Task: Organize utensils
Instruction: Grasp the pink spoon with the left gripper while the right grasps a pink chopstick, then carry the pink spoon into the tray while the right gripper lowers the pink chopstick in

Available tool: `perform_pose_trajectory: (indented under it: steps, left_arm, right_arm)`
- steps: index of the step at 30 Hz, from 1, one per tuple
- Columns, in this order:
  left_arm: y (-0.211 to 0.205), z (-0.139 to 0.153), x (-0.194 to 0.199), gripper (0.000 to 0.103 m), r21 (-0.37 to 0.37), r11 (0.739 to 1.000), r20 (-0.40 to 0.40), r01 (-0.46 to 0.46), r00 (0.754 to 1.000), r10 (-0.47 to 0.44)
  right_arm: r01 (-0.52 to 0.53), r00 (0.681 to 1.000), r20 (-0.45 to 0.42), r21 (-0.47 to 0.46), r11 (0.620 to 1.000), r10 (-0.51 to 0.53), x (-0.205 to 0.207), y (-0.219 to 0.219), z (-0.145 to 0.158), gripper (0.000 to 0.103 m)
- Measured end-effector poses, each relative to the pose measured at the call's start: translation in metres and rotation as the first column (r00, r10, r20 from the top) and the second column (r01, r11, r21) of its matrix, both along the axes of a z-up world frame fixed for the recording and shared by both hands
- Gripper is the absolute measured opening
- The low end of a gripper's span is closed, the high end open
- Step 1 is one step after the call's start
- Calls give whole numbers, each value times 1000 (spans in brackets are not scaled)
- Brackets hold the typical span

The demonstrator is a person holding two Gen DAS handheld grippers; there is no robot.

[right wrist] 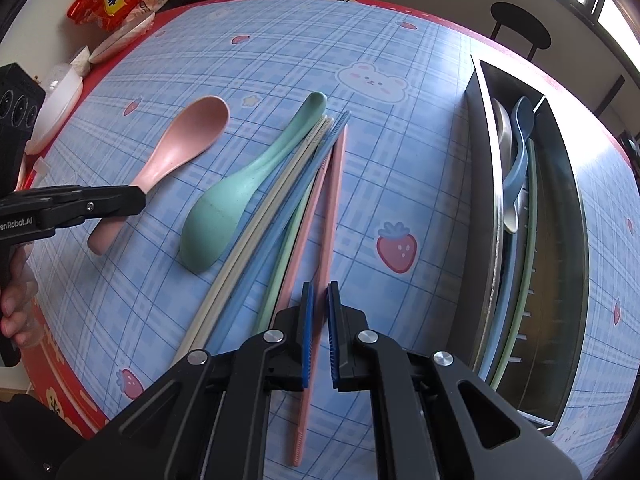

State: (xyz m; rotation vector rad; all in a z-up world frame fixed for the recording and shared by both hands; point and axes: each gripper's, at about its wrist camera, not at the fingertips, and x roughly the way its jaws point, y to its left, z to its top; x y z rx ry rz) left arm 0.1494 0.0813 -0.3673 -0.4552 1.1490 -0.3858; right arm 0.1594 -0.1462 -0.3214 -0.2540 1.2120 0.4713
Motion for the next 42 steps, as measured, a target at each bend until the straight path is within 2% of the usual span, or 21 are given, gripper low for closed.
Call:
perform_pose_trajectory:
  steps: [3,7,11,20,27,38,42]
  left_arm:
    - [3,3,-11,11,31,1000,6,-1,1000,0]
    - [7,3,-22,11,29,1000,-9,-10,1000,10]
    - [9,8,-27,11,22,1000,-8,-15,1000,15]
    - [5,40,-31,11,49,999,41,2,999,-4]
    - [-3,54,-37,11,60,998,44,4,999,-7]
    - [-35,77,-15,11,62,997,48,46,998,-49]
    - [-58,83,3,11,67,994,54,88,994,-92]
  right_arm:
    - [16,1000,-6,4,1000,-16,1,-2,1,7]
    - [46,999,-31,41,998,-45,1,-8,2,7]
    - [60,998,-19,76,995,-58,-2,-13,12,7]
    - [76,997,7,165,983,-79,-17,-27,32,6]
    - [112,992,27,222,969,-121,-24,-41,43,6]
    - [219,965,71,300,928,-251,-29,-93,64,6]
    - [302,940,58,324,897,-337,-23,-117,64,6]
